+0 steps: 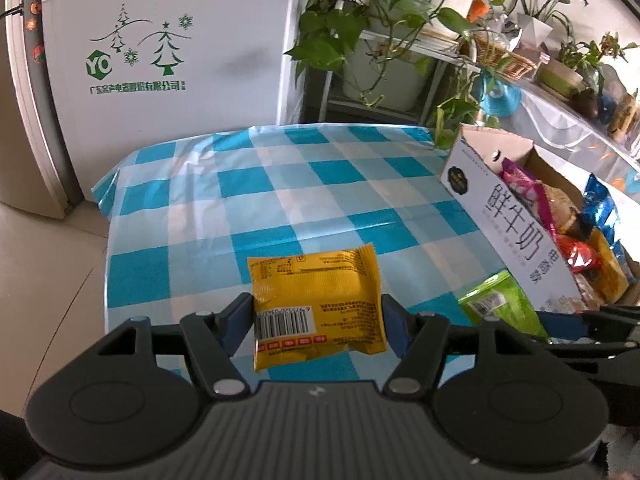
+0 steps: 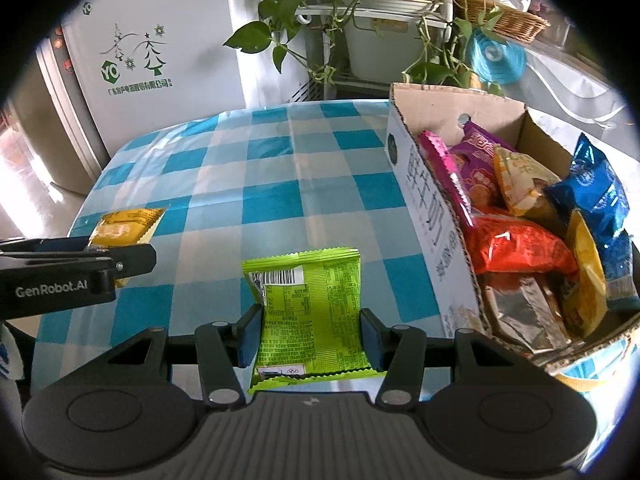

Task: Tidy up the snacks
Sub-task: 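Lift and carry the green bag toward the box while the left gripper carries the yellow bag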

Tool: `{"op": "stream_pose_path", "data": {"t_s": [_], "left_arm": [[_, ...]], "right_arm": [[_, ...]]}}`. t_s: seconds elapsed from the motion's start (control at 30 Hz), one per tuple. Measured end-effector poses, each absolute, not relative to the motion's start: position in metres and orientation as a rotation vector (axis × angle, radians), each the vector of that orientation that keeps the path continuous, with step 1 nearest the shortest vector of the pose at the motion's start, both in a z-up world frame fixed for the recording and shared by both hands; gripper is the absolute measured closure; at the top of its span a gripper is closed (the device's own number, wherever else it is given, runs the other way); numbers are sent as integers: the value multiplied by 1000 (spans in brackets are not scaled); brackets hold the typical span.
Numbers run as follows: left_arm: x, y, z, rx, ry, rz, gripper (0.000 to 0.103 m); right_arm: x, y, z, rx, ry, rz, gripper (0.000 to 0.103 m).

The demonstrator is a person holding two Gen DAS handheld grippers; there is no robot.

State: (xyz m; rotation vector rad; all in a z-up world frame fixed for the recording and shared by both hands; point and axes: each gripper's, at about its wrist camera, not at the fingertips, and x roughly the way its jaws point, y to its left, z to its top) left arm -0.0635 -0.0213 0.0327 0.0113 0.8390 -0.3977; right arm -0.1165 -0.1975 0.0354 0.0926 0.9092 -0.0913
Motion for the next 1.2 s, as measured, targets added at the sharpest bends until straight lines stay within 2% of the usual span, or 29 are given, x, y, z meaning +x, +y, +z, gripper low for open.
{"op": "stream_pose_path", "data": {"t_s": [0.27, 0.77, 1.2], "left_arm": [[-65, -17, 43, -58, 808, -409, 36], [-63, -42, 67, -149, 768, -441, 36], [-67, -67, 88, -178, 758, -494, 36]], "right_arm": [[-123, -200, 42, 104, 890, -72, 46], [-107, -272, 124, 106, 733, -61, 45], [-110, -352, 120, 318, 674, -241, 45]]}}
